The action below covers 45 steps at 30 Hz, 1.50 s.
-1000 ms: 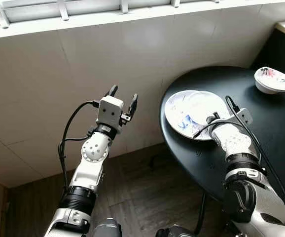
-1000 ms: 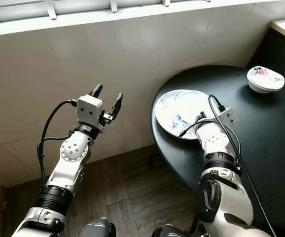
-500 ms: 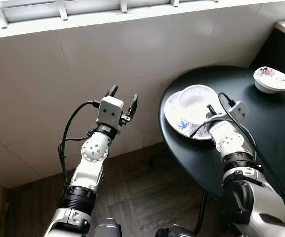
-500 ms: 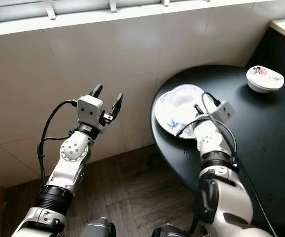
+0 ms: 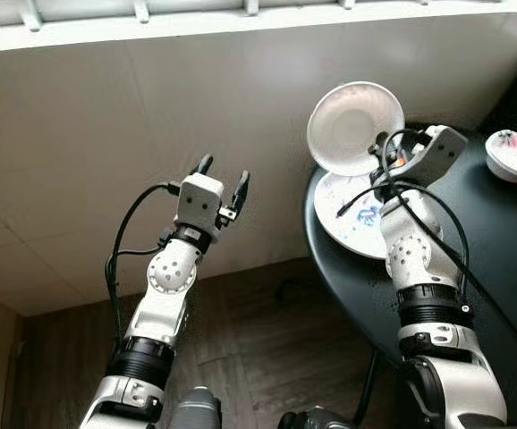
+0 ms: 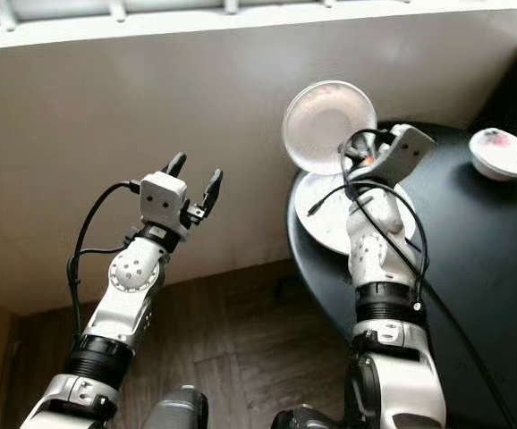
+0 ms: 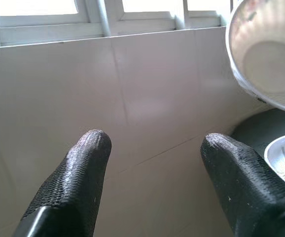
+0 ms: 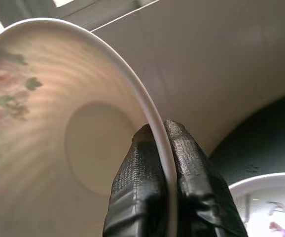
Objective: Kitchen organization
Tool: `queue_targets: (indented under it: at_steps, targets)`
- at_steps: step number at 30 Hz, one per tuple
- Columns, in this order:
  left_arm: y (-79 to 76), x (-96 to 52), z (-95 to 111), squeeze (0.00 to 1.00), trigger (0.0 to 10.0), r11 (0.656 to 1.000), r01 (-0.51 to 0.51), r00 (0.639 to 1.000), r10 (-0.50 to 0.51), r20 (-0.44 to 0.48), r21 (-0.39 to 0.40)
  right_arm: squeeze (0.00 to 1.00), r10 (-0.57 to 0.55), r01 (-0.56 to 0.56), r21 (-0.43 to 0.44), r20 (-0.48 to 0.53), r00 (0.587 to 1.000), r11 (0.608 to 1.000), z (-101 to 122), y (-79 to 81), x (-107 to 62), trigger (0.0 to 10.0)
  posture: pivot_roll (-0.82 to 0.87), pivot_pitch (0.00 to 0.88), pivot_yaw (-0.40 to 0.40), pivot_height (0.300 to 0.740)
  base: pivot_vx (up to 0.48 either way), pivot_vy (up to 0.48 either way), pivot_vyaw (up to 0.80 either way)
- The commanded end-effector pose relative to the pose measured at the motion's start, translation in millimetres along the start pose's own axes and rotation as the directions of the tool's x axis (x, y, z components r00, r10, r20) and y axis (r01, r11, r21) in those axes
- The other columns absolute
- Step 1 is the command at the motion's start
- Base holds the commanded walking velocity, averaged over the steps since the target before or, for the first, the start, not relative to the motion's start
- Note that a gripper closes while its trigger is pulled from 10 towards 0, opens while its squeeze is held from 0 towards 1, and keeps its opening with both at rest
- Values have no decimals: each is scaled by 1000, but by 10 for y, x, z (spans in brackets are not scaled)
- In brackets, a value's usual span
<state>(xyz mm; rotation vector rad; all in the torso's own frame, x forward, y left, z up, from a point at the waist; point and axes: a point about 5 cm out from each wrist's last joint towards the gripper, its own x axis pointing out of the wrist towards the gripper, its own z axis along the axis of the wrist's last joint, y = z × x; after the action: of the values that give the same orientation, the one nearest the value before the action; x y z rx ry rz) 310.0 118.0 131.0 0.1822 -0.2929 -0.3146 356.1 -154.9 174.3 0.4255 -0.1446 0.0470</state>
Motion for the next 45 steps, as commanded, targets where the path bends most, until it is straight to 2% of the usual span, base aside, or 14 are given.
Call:
queue_targets:
  at_steps: [1, 7, 11, 14, 20, 30, 33, 39, 45]
  targets:
    - [-15, 16, 4, 0, 10000, 1000, 8, 1000, -8, 1, -3, 0, 73, -71, -40, 51, 996, 997, 84, 106, -29, 0, 172, 0, -65, 740, 0, 0, 800]
    - [-13, 19, 4, 0, 10000, 1000, 7, 1000, -7, 0, -4, 0, 200, -194, -97, 50, 979, 976, 56, 263, -109, 0, 171, 0, -64, 740, 0, 0, 800]
    - [-11, 22, 3, 0, 10000, 1000, 7, 1000, -7, -2, -2, 0, 325, -316, -176, 26, 945, 932, 24, 391, -231, 0, 172, 0, -64, 740, 0, 0, 800]
    - [-12, 22, 0, 0, 10000, 1000, 8, 1000, -8, -4, -1, 0, 360, -349, -208, 16, 933, 914, 11, 423, -267, 0, 172, 0, -64, 740, 0, 0, 800]
    - [-7, 23, -1, 0, 10000, 1000, 5, 1000, -5, -5, -6, 0, 384, -368, -280, 2, 923, 887, -31, 439, -319, 0, 168, 0, -62, 740, 0, 0, 800]
    - [1, 26, -6, 0, 10000, 1000, 3, 1000, -3, -9, -13, 0, 426, -404, -338, -12, 905, 850, -65, 501, -372, 0, 170, 0, -61, 740, 0, 0, 800]
    - [3, 28, -6, 0, 10000, 1000, 3, 1000, -4, -9, -12, 0, 449, -420, -376, -12, 893, 826, -65, 533, -388, 0, 170, 0, -60, 740, 0, 0, 800]
    - [10, 35, -6, 0, 10000, 1000, 1, 1000, -1, -12, -14, 0, 454, -423, -399, -18, 891, 814, -82, 539, -398, 0, 172, 0, -60, 740, 0, 0, 800]
    - [8, 42, -17, 0, 10000, 1000, 10, 1000, -11, -25, -22, 0, 441, -411, -413, -24, 897, 813, -113, 513, -405, 0, 172, 0, -60, 740, 0, 443, 800]
